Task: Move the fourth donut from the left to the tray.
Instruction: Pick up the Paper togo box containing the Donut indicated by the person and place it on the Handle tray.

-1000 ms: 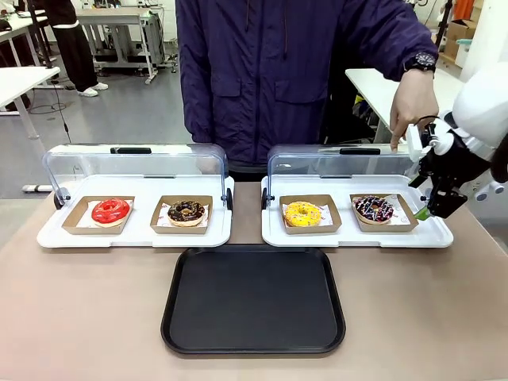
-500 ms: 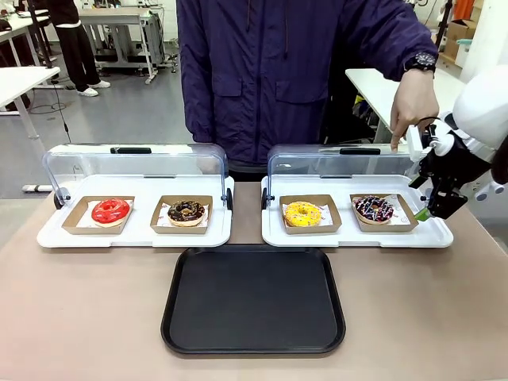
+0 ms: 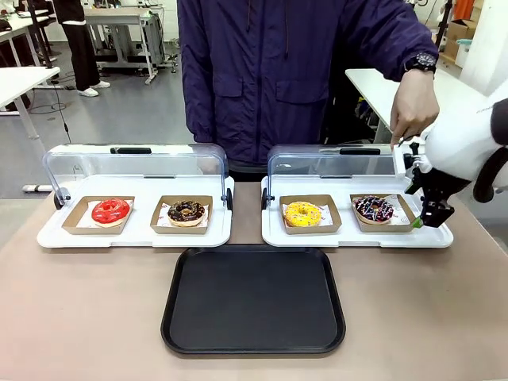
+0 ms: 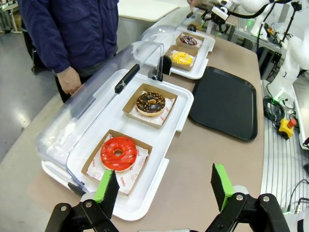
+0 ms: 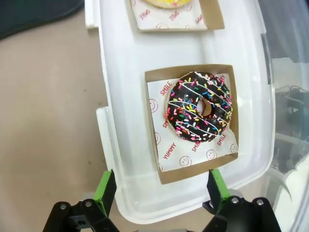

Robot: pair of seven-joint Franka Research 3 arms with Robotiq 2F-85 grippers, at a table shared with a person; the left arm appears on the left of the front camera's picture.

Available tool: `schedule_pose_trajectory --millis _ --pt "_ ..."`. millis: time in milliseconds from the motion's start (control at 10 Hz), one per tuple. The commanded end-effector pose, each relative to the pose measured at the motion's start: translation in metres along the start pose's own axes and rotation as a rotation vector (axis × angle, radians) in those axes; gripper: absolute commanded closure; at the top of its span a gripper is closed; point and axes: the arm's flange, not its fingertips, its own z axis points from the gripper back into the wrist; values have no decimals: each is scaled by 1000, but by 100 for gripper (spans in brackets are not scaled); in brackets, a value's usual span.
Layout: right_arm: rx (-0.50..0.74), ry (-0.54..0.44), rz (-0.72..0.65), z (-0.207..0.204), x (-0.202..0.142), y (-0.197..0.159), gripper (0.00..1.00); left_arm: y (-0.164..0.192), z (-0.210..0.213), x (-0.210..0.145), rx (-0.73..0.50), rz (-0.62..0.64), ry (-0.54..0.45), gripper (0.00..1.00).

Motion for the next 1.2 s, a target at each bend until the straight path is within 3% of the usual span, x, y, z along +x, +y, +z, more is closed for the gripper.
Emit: schedule_pose_trajectory --millis 0,1100 --pt "-36 49 0 -13 5 6 0 -2 1 1 -5 -1 7 0" --pt "-45 109 52 -57 -7 -21 0 -2 1 1 -5 -1 7 0"
